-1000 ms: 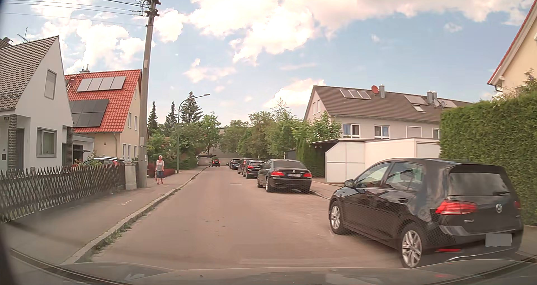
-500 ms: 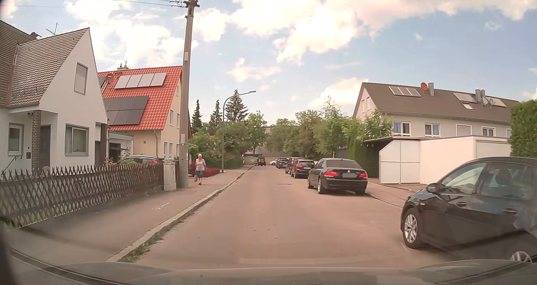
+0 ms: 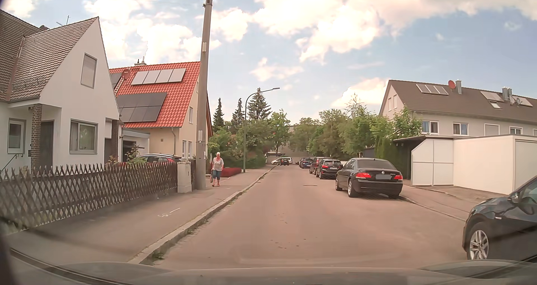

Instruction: Follow the waypoints while adhering to traffic rules and regulations

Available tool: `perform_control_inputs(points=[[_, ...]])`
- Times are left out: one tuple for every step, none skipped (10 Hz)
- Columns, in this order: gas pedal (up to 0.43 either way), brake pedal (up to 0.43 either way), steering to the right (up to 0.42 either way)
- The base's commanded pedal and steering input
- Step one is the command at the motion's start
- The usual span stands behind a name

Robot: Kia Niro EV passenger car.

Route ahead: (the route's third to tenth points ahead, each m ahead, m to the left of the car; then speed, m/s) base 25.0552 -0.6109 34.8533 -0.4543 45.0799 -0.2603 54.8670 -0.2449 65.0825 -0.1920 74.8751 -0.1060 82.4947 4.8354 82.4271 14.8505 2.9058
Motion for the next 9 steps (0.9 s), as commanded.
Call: perform_control_inputs(points=[[0.067, 0.018, -0.055], [0.067, 0.018, -0.029], [0.079, 0.018, -0.011], [0.087, 0.024, 0.009], [0.11, 0.024, 0.015], [0.11, 0.024, 0.009], [0.11, 0.018, 0.006], [0.11, 0.018, 0.004], [0.13, 0.024, 0.004]])
